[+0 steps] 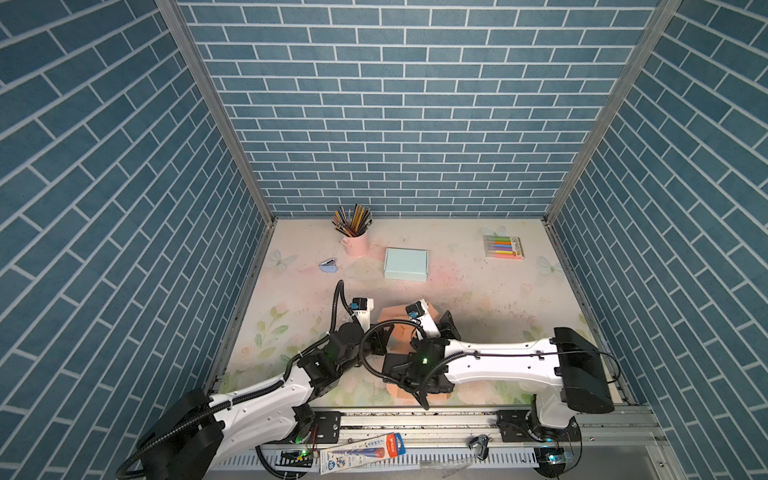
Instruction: Fold the paper box
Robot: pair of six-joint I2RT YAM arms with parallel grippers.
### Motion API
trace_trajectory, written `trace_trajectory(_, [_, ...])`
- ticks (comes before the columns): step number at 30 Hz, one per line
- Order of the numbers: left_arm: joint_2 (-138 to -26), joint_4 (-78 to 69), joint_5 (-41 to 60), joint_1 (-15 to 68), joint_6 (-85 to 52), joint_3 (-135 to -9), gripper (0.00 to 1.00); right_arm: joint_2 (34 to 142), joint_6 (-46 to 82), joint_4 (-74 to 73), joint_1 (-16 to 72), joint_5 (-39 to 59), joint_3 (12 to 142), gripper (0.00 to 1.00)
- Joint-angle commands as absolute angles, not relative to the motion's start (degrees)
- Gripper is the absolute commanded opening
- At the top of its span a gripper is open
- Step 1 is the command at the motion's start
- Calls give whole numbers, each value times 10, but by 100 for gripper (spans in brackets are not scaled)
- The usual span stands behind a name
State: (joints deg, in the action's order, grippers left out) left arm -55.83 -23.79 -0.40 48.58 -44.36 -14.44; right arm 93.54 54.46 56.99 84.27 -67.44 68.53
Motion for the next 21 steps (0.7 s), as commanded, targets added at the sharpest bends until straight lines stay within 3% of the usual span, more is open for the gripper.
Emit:
trace_trajectory(1, [-562, -238, -14, 487, -441, -151, 6, 826, 283, 264, 845, -574, 598, 66])
trace_trajectory(3, [-563, -233, -17, 486, -439, -152, 5, 767, 241, 176, 842, -511, 548, 83])
trace_trajectory(5, [-560, -224, -22, 486, -434, -154, 5, 746, 247, 187, 837, -483, 546, 89])
trace_trajectory(11, [-551, -174, -54, 484, -400, -171, 5, 728, 267, 237, 838, -415, 572, 93])
trace_trajectory(21, [-561, -121, -97, 482, -339, -184, 5, 596, 274, 236, 804, -365, 513, 96])
